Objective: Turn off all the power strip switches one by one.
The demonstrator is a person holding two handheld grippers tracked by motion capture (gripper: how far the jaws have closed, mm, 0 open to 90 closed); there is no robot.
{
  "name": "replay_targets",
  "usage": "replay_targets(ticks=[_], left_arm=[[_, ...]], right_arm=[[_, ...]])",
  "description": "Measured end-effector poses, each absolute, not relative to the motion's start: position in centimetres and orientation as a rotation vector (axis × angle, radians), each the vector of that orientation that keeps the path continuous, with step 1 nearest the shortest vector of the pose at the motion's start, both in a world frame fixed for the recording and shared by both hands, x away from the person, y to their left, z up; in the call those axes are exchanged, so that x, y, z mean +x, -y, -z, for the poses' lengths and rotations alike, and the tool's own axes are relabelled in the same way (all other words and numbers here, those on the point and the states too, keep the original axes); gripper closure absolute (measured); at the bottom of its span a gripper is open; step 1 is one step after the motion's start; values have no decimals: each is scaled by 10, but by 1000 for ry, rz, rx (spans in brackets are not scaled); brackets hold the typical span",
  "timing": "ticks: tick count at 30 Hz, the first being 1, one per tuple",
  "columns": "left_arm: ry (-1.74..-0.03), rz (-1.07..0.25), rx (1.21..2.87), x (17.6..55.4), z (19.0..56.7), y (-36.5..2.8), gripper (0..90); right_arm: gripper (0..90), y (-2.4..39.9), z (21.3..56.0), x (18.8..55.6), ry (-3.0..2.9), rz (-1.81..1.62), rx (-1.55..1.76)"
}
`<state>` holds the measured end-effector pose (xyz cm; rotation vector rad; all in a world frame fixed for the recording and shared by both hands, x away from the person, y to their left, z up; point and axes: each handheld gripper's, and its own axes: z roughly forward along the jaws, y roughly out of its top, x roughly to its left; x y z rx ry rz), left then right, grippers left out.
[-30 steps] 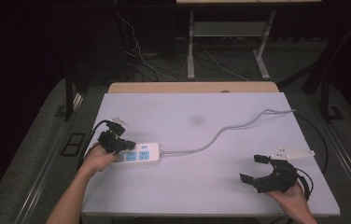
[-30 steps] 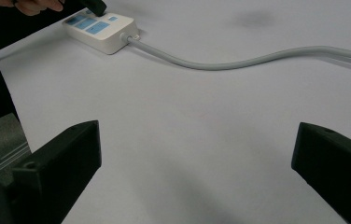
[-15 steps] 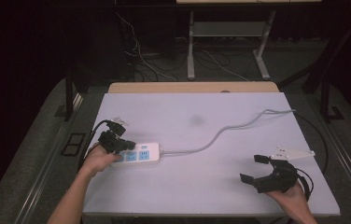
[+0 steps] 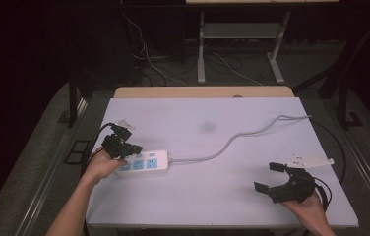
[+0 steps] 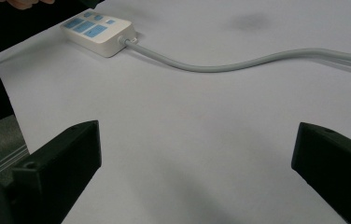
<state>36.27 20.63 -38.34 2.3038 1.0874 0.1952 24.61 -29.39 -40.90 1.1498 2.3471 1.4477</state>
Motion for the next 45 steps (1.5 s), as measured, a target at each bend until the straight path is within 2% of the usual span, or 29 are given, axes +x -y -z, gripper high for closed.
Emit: replay_targets(ticks=[21, 45], left_arm=[[-989, -199, 2331, 363, 373, -181, 894], [-982, -168, 2368, 369, 392, -169, 894]], right_arm=[[13, 294, 409, 246, -2345, -1449, 1146], [13, 294, 410, 246, -2355, -1441, 1146]])
